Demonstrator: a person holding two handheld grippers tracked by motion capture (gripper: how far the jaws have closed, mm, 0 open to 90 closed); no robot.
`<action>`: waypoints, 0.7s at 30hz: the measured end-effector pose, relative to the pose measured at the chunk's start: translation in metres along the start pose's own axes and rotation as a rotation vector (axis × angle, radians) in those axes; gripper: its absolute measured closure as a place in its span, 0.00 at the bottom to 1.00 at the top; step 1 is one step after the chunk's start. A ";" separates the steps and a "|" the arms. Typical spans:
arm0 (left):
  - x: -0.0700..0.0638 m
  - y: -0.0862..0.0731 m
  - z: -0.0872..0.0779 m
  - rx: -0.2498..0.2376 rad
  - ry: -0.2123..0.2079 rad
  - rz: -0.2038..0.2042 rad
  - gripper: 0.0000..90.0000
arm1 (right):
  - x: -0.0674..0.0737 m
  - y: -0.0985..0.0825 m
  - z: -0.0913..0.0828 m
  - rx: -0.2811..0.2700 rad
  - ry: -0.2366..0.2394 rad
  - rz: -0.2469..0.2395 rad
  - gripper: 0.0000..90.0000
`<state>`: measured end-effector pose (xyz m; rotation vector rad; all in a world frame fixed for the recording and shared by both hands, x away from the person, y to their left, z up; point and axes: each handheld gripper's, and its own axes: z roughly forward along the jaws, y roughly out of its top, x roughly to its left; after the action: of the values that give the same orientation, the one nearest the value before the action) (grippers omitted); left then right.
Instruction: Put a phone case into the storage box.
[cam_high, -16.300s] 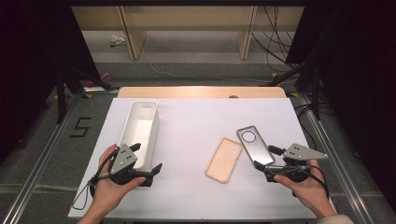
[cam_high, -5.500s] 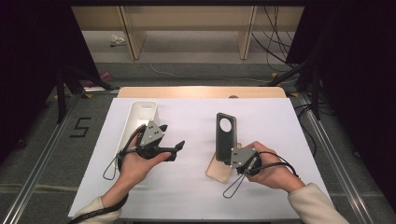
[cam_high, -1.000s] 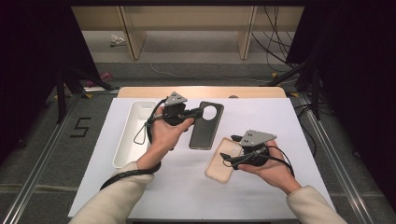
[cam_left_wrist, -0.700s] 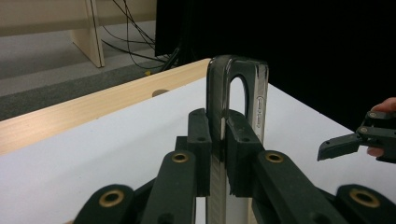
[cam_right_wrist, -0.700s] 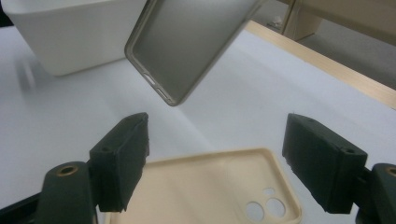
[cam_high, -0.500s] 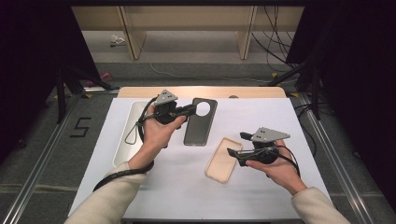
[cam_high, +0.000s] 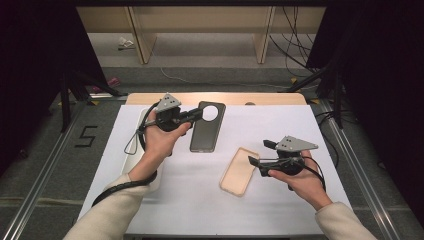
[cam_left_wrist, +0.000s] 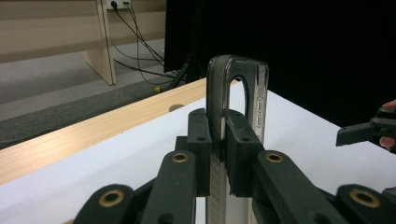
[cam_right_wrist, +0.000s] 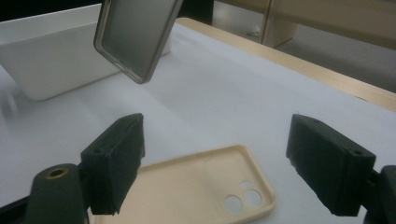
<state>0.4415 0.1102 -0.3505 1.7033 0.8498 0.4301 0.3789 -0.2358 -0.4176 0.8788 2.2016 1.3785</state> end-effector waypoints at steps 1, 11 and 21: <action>0.001 0.000 -0.001 -0.002 0.003 0.002 0.91 | 0.000 0.000 0.000 0.003 -0.004 -0.004 0.22; 0.010 0.000 -0.014 -0.021 0.012 0.010 0.91 | 0.000 0.000 -0.001 -0.005 -0.015 -0.007 0.22; 0.020 0.004 -0.025 -0.040 0.017 0.022 0.91 | 0.001 -0.001 -0.001 -0.004 -0.018 -0.007 0.21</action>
<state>0.4398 0.1415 -0.3419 1.6763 0.8302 0.4745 0.3774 -0.2359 -0.4179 0.8782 2.1859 1.3654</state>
